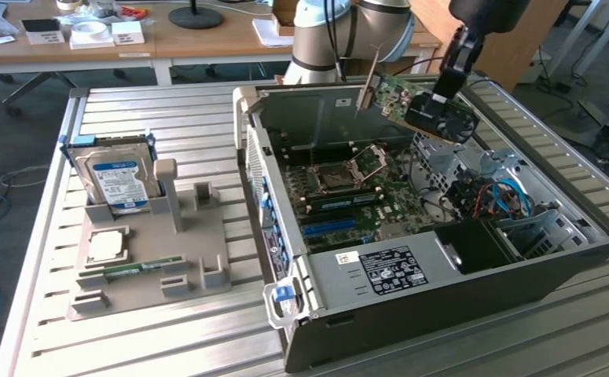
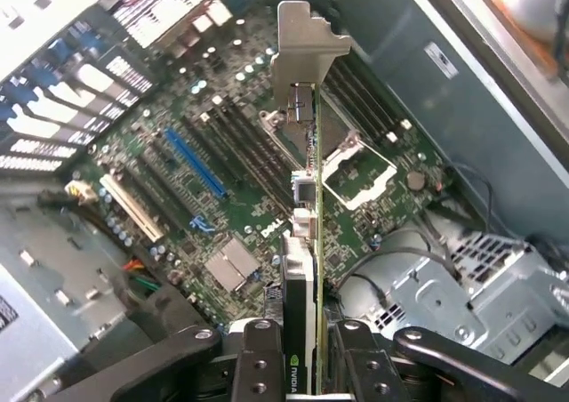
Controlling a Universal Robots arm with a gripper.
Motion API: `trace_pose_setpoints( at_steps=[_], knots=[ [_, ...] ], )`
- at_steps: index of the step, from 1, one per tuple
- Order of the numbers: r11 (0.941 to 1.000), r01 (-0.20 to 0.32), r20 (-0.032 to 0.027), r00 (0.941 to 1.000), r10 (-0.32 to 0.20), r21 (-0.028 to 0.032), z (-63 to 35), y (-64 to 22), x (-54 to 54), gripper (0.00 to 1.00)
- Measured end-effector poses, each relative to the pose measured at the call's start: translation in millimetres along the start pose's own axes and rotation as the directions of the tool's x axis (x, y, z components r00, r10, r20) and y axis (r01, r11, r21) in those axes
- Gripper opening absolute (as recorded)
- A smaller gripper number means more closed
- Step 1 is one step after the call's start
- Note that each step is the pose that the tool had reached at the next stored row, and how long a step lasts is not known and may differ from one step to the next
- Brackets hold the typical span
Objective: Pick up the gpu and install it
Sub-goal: 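Insert the gpu into the slot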
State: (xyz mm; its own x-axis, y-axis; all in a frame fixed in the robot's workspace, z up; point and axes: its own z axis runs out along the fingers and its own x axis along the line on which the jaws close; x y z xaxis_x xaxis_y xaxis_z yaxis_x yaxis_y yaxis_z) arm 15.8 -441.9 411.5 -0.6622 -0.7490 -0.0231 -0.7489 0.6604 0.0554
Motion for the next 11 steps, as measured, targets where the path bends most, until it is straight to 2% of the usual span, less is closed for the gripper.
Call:
trace_pose_setpoints(
  at_steps=[5,8,11],
  knots=[
    [0.996,0.09,-0.0048,0.996,-0.09,-0.0023,0.3,0.0,0.0,0.27],
    [0.9895,0.144,-0.0078,0.9895,-0.144,-0.0039,0.5,0.0,0.0,0.27],
    [0.9802,0.198,-0.0105,0.9802,-0.198,-0.0057,0.7,0.0,0.0,0.27]
  ],
)
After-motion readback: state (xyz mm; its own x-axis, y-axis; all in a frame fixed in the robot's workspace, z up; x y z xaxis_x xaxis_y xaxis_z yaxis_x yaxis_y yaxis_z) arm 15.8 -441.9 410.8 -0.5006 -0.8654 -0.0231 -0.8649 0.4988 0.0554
